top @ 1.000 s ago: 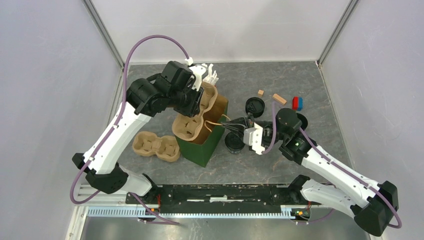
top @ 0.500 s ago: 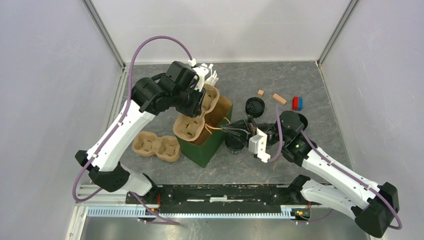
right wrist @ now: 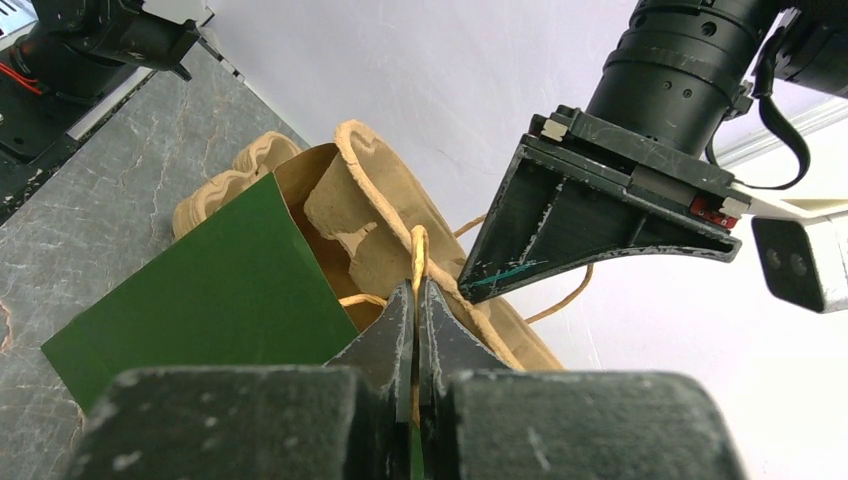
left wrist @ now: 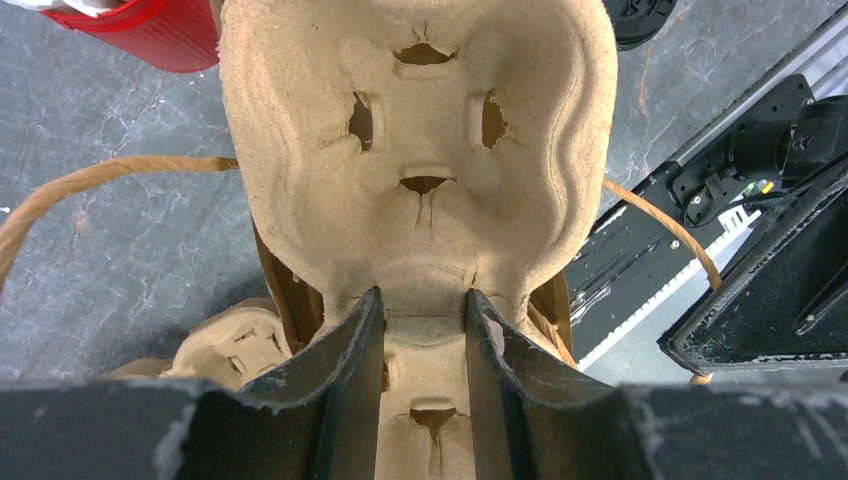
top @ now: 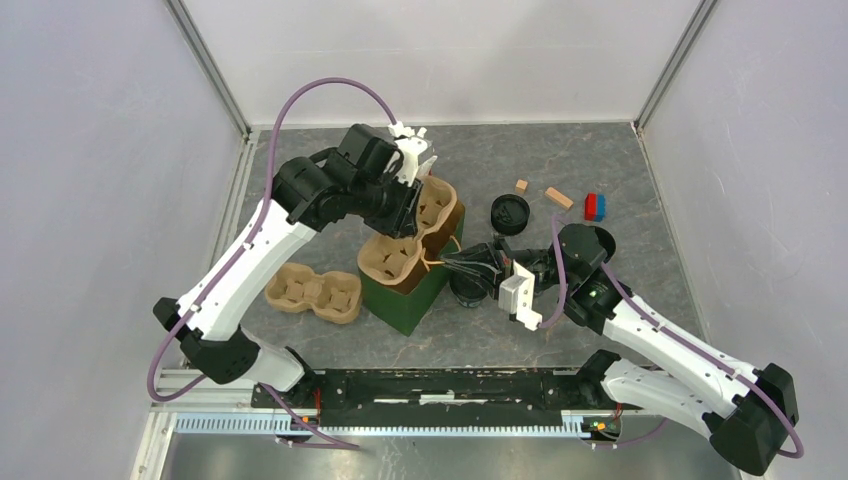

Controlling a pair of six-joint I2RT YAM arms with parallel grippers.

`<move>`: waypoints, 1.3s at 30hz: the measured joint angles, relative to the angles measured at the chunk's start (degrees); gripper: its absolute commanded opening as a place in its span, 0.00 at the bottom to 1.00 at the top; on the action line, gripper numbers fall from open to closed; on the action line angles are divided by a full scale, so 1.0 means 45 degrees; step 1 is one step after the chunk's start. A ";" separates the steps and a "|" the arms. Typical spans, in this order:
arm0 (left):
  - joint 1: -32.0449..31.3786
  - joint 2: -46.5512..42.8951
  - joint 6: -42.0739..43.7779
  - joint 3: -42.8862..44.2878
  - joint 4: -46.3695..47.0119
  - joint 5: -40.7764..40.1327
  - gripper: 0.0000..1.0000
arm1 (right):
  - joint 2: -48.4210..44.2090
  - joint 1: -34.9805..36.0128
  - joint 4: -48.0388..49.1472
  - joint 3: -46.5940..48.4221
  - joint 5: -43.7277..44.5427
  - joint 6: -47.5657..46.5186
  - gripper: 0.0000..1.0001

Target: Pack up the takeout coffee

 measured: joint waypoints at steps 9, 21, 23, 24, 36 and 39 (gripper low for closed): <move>-0.0005 -0.0029 0.0000 -0.0126 0.0112 0.0078 0.27 | -0.0005 0.0000 -0.0019 -0.0005 0.0005 -0.0170 0.00; -0.0005 -0.0160 -0.0005 0.0029 0.0408 0.0112 0.28 | -0.0097 0.0000 -0.0063 -0.0078 0.0005 -0.0301 0.00; -0.0005 -0.0170 -0.0005 0.0029 0.0452 0.0160 0.28 | -0.0117 0.0000 -0.0126 -0.0121 0.0000 -0.0384 0.00; -0.0005 -0.0180 -0.0005 0.0029 0.0481 0.0180 0.28 | -0.0117 0.0000 -0.0131 -0.0141 0.0000 -0.0398 0.00; -0.0005 -0.0457 0.0005 0.0029 0.0670 0.0423 0.29 | -0.0121 0.0000 -0.0287 -0.0141 -0.0039 -0.0529 0.00; 0.0000 -0.0554 0.0005 0.0029 0.0670 0.0442 0.29 | -0.0117 0.0000 -0.0321 -0.0141 -0.0044 -0.0549 0.00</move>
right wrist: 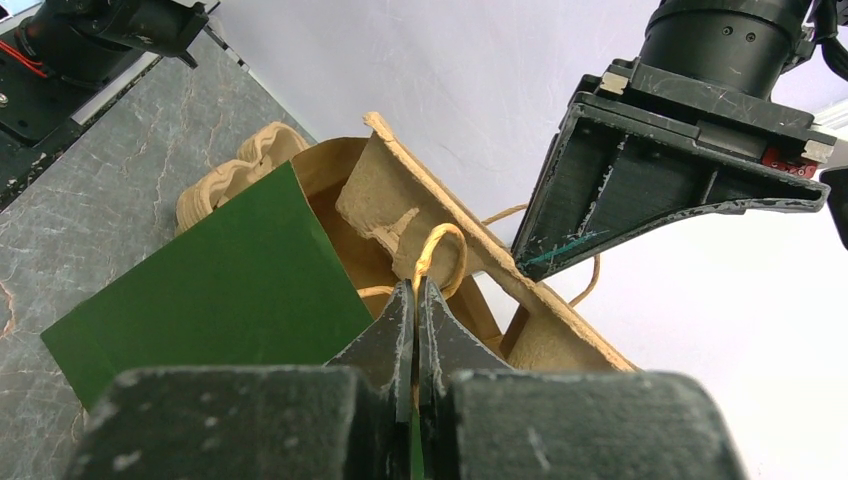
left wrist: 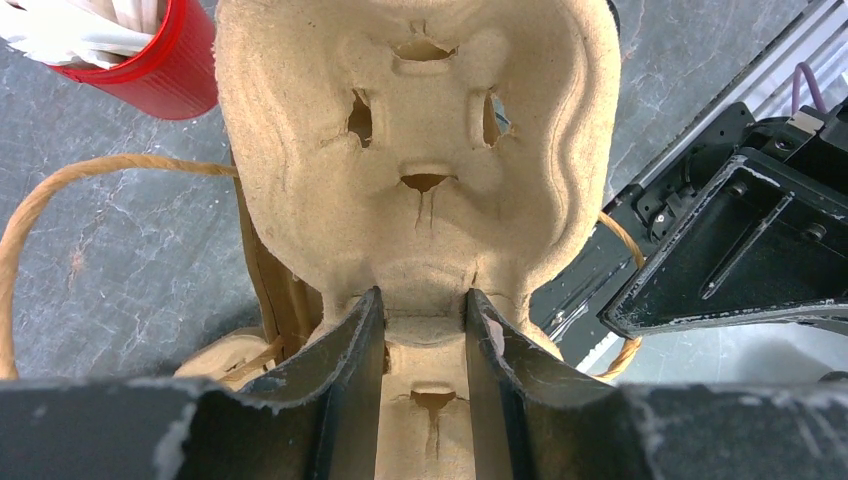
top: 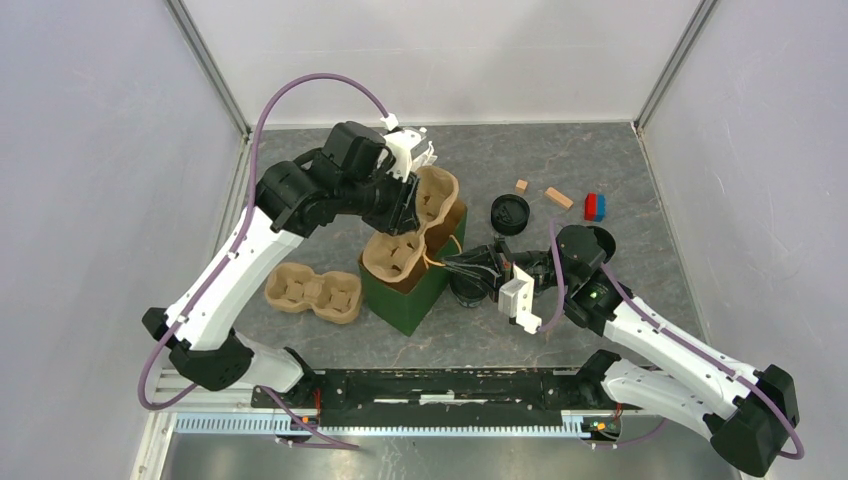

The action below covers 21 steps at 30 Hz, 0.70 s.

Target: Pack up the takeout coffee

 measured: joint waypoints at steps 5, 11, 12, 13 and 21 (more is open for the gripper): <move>-0.0005 -0.0019 0.0015 -0.0010 -0.0005 0.0015 0.29 | 0.0000 0.0000 0.0000 0.0000 0.0005 -0.0029 0.00; 0.0000 0.0010 0.0350 -0.0389 -0.0015 -0.0525 0.28 | 0.0000 0.0000 -0.0121 0.0000 -0.0015 -0.0136 0.00; 0.0000 0.0044 0.0403 -0.0486 -0.0010 -0.0622 0.27 | 0.0000 0.0000 -0.0165 0.0000 -0.0044 -0.0185 0.00; -0.0005 0.0107 0.0427 -0.0563 -0.0024 -0.0685 0.27 | 0.0000 0.0000 -0.0209 0.0000 -0.0058 -0.0262 0.00; -0.0005 0.0491 0.0452 -0.1214 0.0063 -0.1088 0.27 | -0.0097 0.0000 -0.0801 -0.0024 -0.0087 -0.0933 0.00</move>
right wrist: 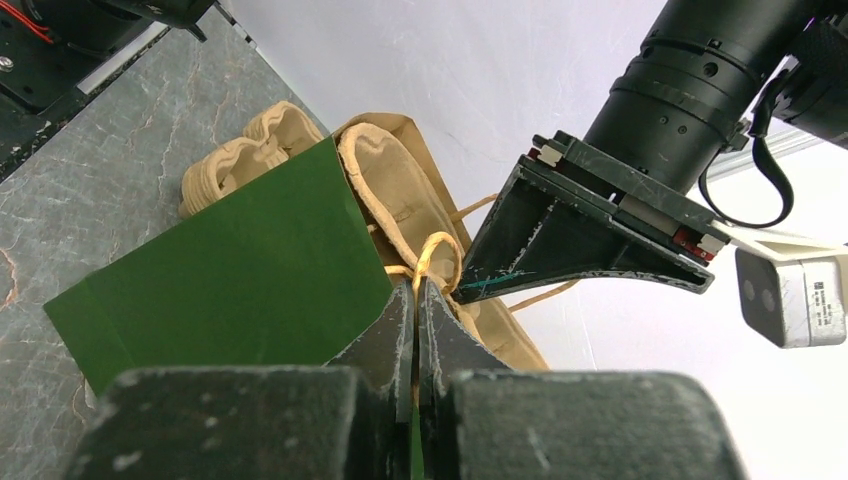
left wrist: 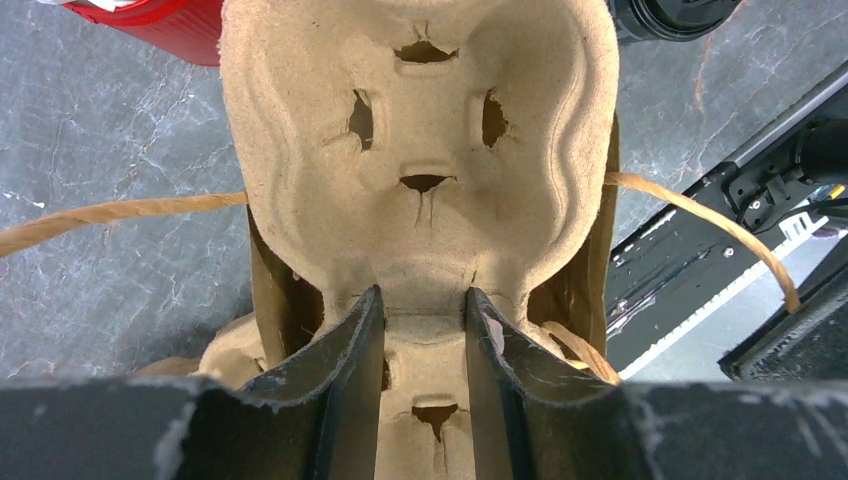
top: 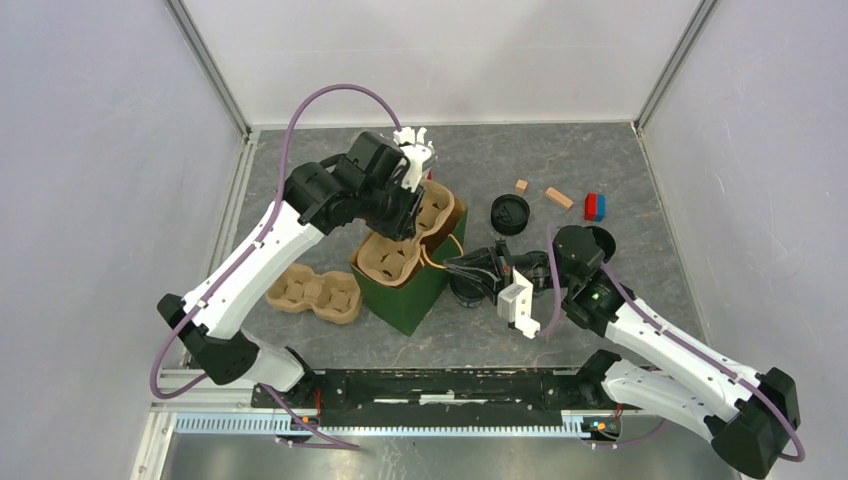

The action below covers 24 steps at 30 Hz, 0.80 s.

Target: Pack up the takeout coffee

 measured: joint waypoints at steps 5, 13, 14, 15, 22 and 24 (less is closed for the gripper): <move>0.0000 0.0000 0.0010 -0.0301 0.0209 -0.0136 0.27 | -0.0209 0.0000 -0.0151 -0.0034 -0.0005 -0.0311 0.00; 0.0000 0.0049 0.0010 -0.1146 0.0340 -0.0223 0.26 | -0.0194 0.0000 -0.0185 -0.0039 -0.0034 -0.0432 0.00; 0.0000 0.0092 0.0010 -0.1200 0.0374 -0.0209 0.26 | -0.0185 0.0000 -0.0185 -0.0039 -0.0053 -0.0432 0.00; 0.0000 0.0141 0.0005 -0.1253 0.0457 -0.0180 0.26 | -0.0175 0.0000 -0.0189 -0.0034 -0.0063 -0.0432 0.00; 0.0000 0.0355 0.0005 -0.1695 0.0971 0.0112 0.26 | -0.0015 0.0000 -0.0243 -0.0039 -0.0058 -0.0437 0.00; 0.0000 0.0379 0.0005 -0.1885 0.1054 0.0112 0.26 | 0.0053 0.0000 -0.0248 -0.0039 -0.0058 -0.0442 0.00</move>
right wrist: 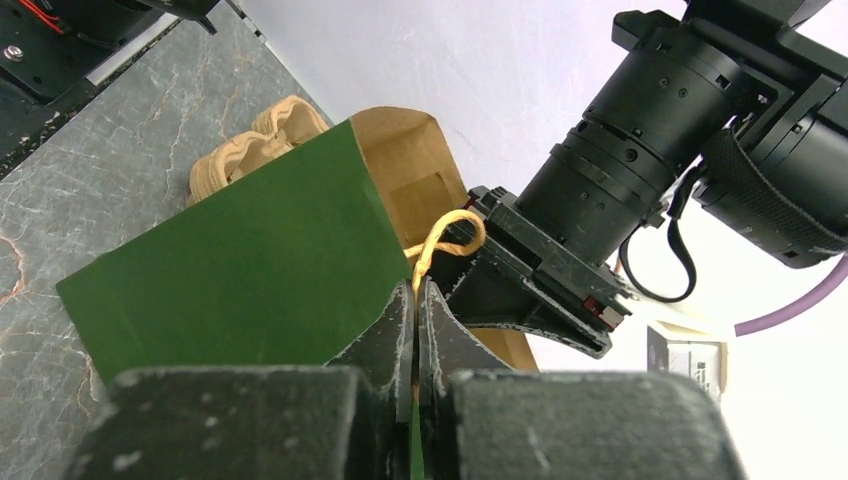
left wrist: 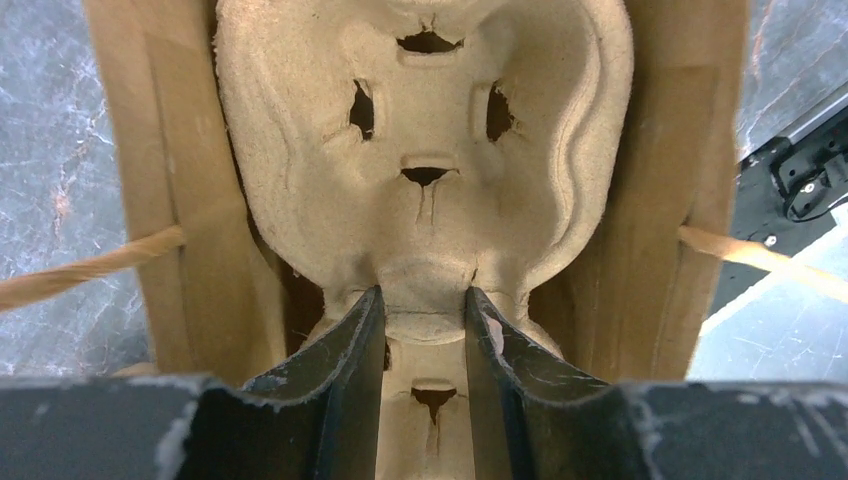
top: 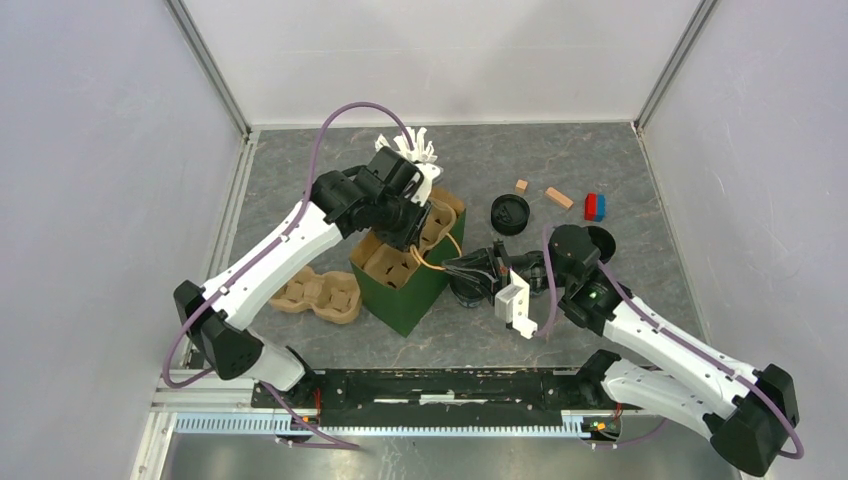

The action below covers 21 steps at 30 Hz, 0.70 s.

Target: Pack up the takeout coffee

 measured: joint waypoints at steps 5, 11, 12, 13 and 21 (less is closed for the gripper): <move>0.0000 0.0248 0.0000 -0.0461 0.0024 -0.0141 0.26 | 0.0214 0.0000 -0.0005 -0.0097 0.0010 -0.0010 0.00; 0.0000 0.0534 0.0000 -0.0782 0.0000 -0.0379 0.28 | 0.0296 0.0000 -0.0092 -0.0214 0.0063 -0.0039 0.00; 0.0000 0.0554 0.0000 -0.0821 0.0019 -0.0384 0.29 | 0.0301 0.0000 -0.0092 -0.0219 0.0078 -0.0044 0.00; 0.0000 0.0563 0.0000 -0.0855 0.0019 -0.0384 0.30 | 0.0321 0.0000 -0.0092 -0.0219 0.0087 -0.0044 0.00; 0.0000 0.0670 0.0000 -0.0908 -0.0010 -0.0364 0.54 | 0.0554 0.0000 -0.0117 -0.0228 0.0155 -0.0044 0.00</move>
